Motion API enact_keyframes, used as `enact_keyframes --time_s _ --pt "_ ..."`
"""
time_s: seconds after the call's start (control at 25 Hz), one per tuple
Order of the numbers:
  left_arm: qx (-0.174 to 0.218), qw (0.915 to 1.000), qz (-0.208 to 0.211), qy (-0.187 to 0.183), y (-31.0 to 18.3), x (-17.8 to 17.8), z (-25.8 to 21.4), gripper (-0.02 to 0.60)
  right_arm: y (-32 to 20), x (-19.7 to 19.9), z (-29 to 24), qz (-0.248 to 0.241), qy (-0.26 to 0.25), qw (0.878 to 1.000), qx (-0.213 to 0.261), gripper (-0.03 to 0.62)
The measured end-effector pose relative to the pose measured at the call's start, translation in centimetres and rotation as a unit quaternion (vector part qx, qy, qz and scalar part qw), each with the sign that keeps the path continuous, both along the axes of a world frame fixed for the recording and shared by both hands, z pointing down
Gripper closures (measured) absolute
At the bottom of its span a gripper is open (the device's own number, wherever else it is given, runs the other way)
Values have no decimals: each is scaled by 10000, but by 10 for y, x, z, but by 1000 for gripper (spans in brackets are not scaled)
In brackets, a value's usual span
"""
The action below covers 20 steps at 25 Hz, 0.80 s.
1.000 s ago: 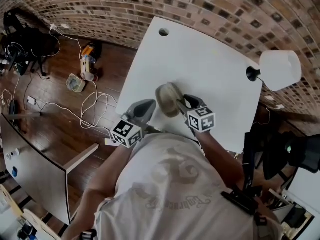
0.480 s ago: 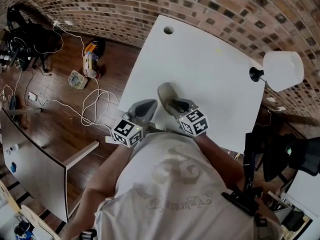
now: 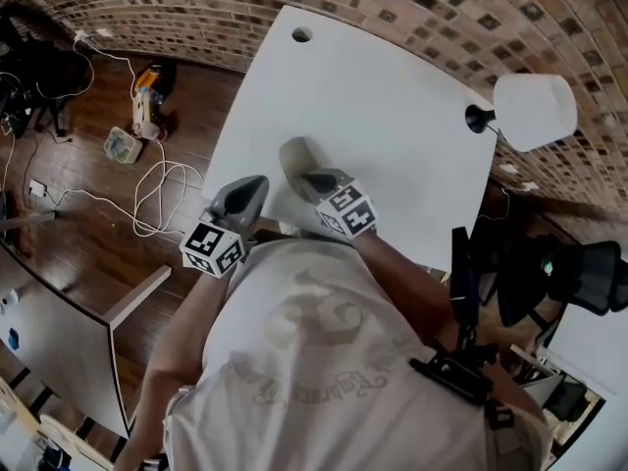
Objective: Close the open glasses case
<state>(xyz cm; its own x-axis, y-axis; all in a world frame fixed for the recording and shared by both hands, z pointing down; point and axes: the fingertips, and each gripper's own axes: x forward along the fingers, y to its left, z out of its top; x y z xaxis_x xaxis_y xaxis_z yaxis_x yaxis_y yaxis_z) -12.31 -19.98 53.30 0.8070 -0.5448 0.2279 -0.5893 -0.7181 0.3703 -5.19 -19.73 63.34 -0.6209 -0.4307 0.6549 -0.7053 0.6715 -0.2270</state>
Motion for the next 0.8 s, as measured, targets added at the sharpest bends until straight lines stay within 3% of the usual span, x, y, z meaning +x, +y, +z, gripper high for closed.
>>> enact_keyframes --time_s 0.28,0.8 --pt "-17 9999 28 95 7 15 1 577 8 12 3 -47 -26 10000 -46 586" --pt "167 9998 50 88 24 17 -13 577 6 24 -2 721 -493 9961 -108 586"
